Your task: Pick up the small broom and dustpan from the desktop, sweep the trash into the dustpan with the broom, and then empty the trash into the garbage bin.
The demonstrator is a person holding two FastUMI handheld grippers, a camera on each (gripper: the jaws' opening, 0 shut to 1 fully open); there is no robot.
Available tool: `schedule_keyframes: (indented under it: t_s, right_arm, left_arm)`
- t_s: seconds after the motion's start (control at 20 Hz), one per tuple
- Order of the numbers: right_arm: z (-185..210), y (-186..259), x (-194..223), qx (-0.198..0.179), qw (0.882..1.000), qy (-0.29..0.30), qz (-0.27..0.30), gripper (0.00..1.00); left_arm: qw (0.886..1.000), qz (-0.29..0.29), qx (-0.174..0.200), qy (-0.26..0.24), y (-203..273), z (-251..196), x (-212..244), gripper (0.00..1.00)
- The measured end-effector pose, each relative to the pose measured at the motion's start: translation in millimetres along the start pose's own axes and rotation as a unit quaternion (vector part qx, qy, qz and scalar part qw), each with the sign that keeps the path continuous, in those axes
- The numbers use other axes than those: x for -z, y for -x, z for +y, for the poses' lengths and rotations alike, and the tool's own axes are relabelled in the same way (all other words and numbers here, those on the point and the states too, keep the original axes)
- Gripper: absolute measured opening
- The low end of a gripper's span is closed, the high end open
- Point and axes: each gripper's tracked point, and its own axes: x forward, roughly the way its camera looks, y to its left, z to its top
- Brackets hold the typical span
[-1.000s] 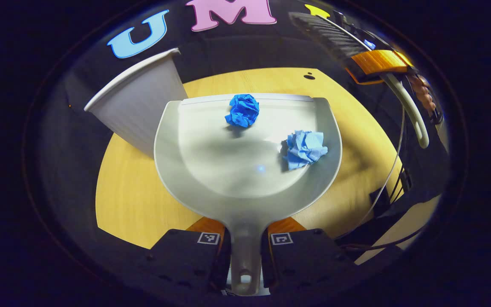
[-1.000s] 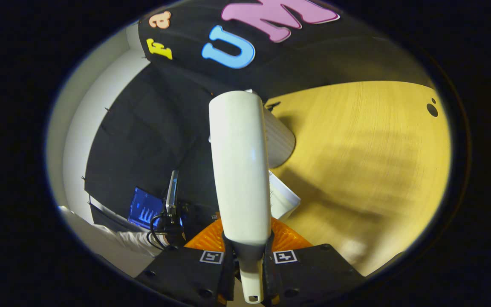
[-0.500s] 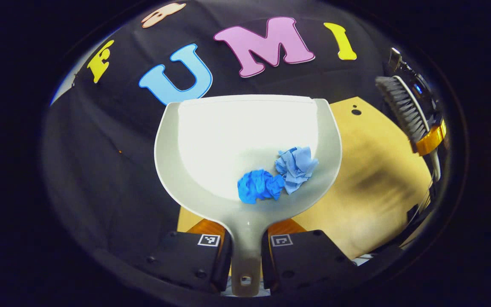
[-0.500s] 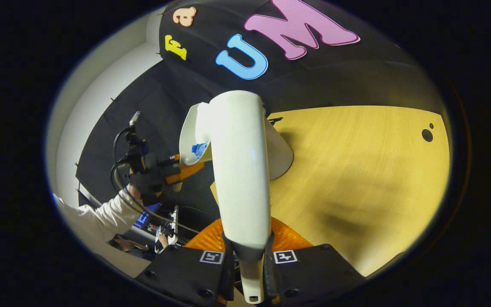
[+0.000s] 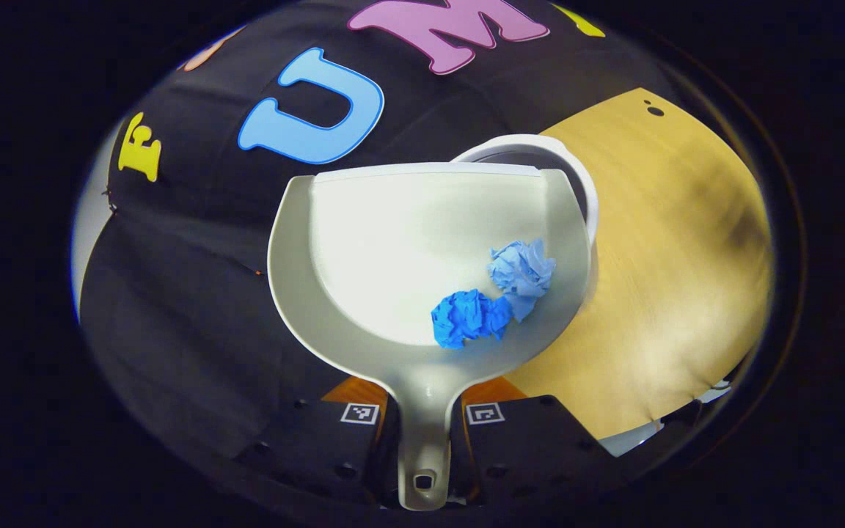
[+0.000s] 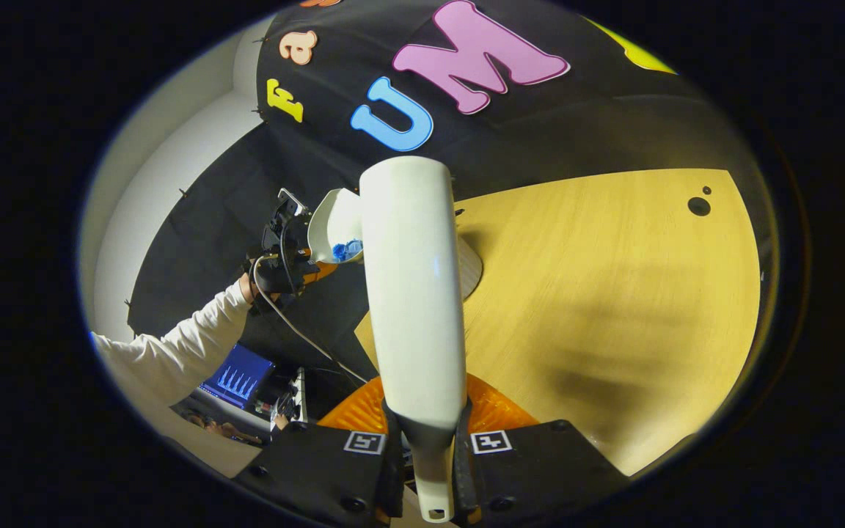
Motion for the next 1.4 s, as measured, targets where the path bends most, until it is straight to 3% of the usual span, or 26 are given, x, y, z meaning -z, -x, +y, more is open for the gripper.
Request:
schedule_keyframes:
  t_s: [0.2,0.4,0.5,0.7,0.9,0.95,1.05,1.15,1.25,1.3,1.4]
  right_arm:
    - [-10,-2,-1,0.016,1.000,0.001,-0.002,0.28]
    - [-8,-2,-2,0.017,1.000,0.005,-0.004,0.28]
    - [-5,-1,-2,0.016,1.000,0.005,-0.005,0.28]
    - [-6,-1,0,0.018,1.000,0.008,-0.002,0.28]
    - [-7,3,3,0.024,1.000,0.010,0.000,0.28]
    - [-8,2,4,0.027,1.000,0.010,0.001,0.28]
    - [-12,2,5,0.038,0.999,0.012,0.006,0.28]
    - [-14,1,7,0.047,0.999,0.010,0.011,0.23]
    - [-13,-2,4,0.053,0.998,0.007,0.014,0.23]
    - [-12,-5,3,0.054,0.998,0.004,0.015,0.28]
    - [-11,-14,-1,0.063,0.998,-0.002,0.016,0.28]
  left_arm:
    - [0.996,0.016,-0.057,-0.067,-6,35,-8,0.27]
    - [0.981,0.026,-0.106,-0.158,-3,56,-12,0.27]
    - [0.966,0.030,-0.140,-0.214,0,64,-16,0.27]
    - [0.923,0.038,-0.213,-0.319,1,91,-9,0.27]
    - [0.900,0.024,-0.256,-0.352,-4,108,-3,0.27]
    - [0.900,0.017,-0.262,-0.349,-3,108,-2,0.27]
    - [0.909,-0.007,-0.265,-0.321,-1,106,-1,0.27]
    - [0.932,-0.035,-0.248,-0.261,5,99,-7,0.27]
    - [0.956,-0.088,-0.215,-0.181,1,92,-17,0.27]
    - [0.964,-0.115,-0.196,-0.141,-2,83,-23,0.27]
    - [0.975,-0.160,-0.141,-0.055,-6,58,-36,0.27]
